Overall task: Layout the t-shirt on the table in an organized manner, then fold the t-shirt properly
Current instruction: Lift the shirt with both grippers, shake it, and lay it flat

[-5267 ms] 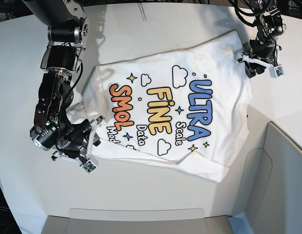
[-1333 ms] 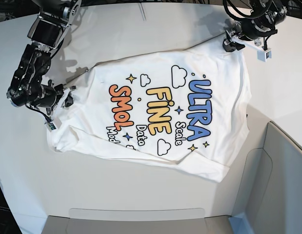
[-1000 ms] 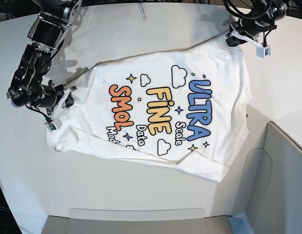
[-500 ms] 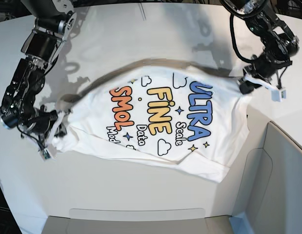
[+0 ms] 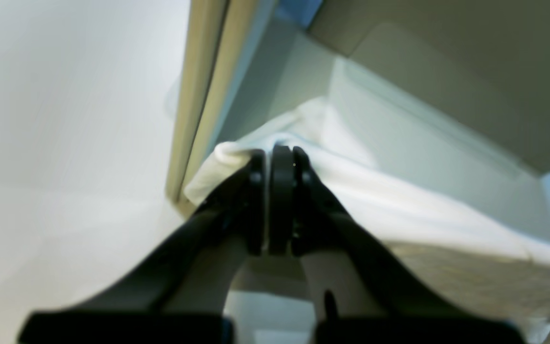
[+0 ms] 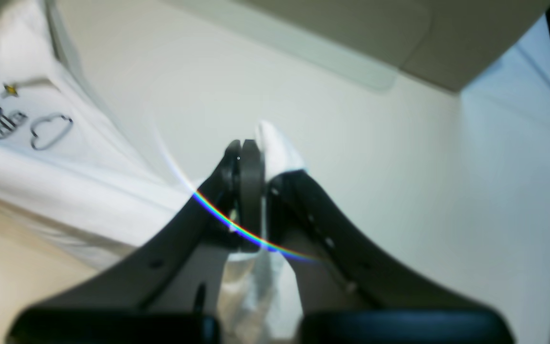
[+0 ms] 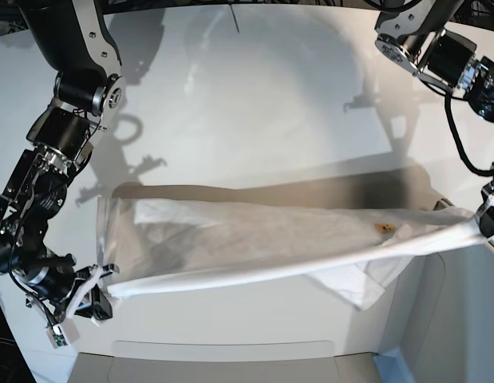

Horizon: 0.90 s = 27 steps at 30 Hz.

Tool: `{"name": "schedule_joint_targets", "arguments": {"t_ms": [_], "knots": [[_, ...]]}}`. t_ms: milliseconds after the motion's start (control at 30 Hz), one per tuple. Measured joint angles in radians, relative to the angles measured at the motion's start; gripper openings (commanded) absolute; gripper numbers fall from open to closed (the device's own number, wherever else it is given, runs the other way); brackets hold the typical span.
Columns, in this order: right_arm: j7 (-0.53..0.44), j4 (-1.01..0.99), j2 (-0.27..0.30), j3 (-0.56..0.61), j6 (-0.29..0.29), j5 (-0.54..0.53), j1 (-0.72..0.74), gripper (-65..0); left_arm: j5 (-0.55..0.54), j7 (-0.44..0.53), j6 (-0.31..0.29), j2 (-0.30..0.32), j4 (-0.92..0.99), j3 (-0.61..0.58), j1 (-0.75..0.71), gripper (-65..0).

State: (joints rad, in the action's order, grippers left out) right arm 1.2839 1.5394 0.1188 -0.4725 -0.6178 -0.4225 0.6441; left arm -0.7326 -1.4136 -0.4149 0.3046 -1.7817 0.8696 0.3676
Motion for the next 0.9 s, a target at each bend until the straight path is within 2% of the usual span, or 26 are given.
{"name": "schedule_joint_targets", "arguments": {"t_ms": [100, 167, 233, 267, 300, 367, 433, 500, 600, 700, 800, 900], "knots": [[-0.022, -0.103, -0.023, -0.045, 0.061, 0.014, 0.085, -65.0, 0.007, -0.011, 0.001, 0.009, 0.062, -0.066, 0.12, -65.0], [-0.027, -0.139, -0.035, -0.09, 0.137, 0.026, 0.156, -65.0, 0.006, -0.006, 0.002, 0.011, 0.079, -0.098, 0.202, -65.0], [-0.055, -0.186, -0.026, -0.071, 0.155, 0.016, 0.206, -65.0, -0.002, 0.0, 0.001, 0.015, 0.117, -0.14, 0.283, -65.0], [-0.063, -0.23, -0.007, -0.026, 0.155, 0.01, 0.224, -65.0, 0.011, 0.002, 0.002, 0.019, 0.156, -0.166, 0.328, -65.0], [-0.063, -0.271, 0.006, 0.021, 0.158, 0.016, 0.237, -65.0, 0.05, 0.001, 0.006, 0.019, 0.197, -0.198, 0.367, -65.0], [-0.128, -0.344, 0.014, 0.064, 0.164, 0.02, 0.254, -65.0, 0.146, -0.002, 0.009, 0.02, 0.296, -0.272, 0.452, -65.0], [-0.204, -0.435, 0.011, 0.063, 0.215, 0.017, 0.29, -65.0, 0.286, -0.033, 0.056, 0.02, 0.375, -0.327, 0.52, -65.0], [-0.275, -0.558, 0.031, 0.063, 0.242, 0.013, 0.364, -65.0, 0.312, 0.058, 0.048, 0.034, 0.492, -0.351, 0.566, -65.0], [-0.42, -0.786, 0.063, 0.059, 0.26, 0.017, 0.492, -65.0, 0.336, 0.154, 0.048, 0.051, 0.671, -0.358, 0.667, -65.0], [-0.552, -0.924, 0.062, 0.063, 0.26, 0.021, 0.565, -65.0, 0.346, 0.201, 0.048, 0.056, 0.792, -0.362, 0.742, -65.0], [-0.6, -0.953, 0.06, 0.063, 0.26, 0.029, 0.599, -65.0, 0.281, 0.211, 0.02, 0.061, 0.82, -0.364, 0.777, -65.0], [-0.621, -0.933, 0.076, 0.063, 0.26, 0.025, 0.62, -65.0, 0.26, 0.208, 0.012, 0.077, 0.775, -0.368, 0.792, -65.0]]}}
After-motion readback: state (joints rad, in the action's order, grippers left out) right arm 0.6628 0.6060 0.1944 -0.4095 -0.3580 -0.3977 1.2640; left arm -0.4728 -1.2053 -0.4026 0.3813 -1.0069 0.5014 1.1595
